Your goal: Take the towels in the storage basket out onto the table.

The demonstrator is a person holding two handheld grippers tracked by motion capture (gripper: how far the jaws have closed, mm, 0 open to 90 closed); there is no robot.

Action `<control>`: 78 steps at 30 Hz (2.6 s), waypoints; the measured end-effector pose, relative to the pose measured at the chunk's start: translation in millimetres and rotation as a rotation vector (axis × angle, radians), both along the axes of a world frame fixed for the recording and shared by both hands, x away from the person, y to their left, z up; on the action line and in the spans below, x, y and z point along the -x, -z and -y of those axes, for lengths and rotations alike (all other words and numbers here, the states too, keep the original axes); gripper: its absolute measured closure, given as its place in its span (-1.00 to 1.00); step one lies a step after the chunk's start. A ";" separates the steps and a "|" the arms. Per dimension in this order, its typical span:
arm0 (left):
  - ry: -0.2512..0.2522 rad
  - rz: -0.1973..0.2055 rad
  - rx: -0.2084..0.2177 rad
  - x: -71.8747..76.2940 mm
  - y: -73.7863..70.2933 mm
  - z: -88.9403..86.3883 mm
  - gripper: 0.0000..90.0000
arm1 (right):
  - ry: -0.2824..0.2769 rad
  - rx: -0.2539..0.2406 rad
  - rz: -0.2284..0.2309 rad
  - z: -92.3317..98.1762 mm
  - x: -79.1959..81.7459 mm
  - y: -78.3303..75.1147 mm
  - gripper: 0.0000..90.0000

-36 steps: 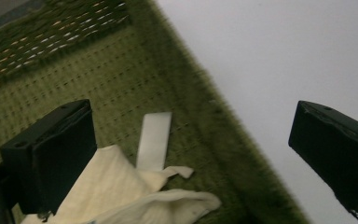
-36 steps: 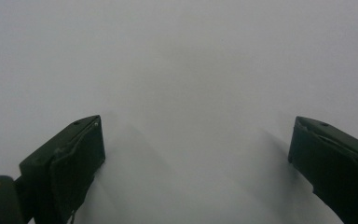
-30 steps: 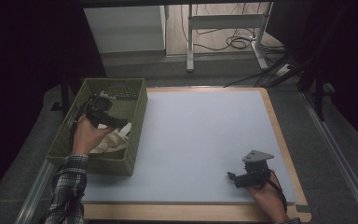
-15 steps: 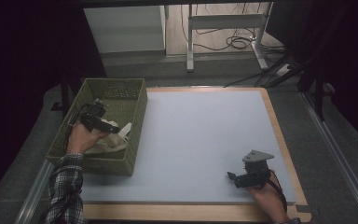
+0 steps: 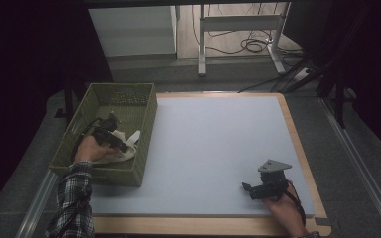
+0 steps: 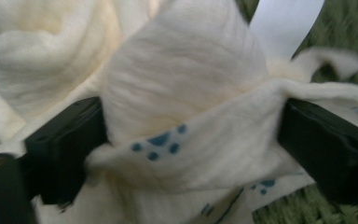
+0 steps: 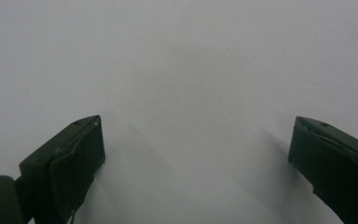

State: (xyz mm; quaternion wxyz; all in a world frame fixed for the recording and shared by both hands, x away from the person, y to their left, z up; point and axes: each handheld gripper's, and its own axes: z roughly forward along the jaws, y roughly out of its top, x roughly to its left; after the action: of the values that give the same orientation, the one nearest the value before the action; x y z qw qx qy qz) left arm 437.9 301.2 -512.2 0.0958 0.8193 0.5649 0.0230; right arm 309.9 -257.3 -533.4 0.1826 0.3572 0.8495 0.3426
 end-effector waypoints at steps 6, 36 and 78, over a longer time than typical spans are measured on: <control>0.003 0.012 -0.012 6.8 -7.4 0.6 0.18 | 0.000 0.000 0.000 0.0 0.0 0.0 -0.92; 0.020 0.333 0.219 44.2 -96.9 -27.1 0.66 | 0.000 0.004 0.004 -0.2 0.6 -0.1 -0.92; 0.223 0.525 0.233 61.1 -189.8 55.3 0.65 | 0.000 0.004 0.005 -0.3 0.9 -0.2 -0.92</control>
State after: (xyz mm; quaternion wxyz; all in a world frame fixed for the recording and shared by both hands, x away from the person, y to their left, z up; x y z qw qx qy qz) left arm 376.8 246.0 -322.4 0.3337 0.8257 0.4265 0.1581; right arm 309.1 -257.0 -533.3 0.1853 0.3558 0.8498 0.3418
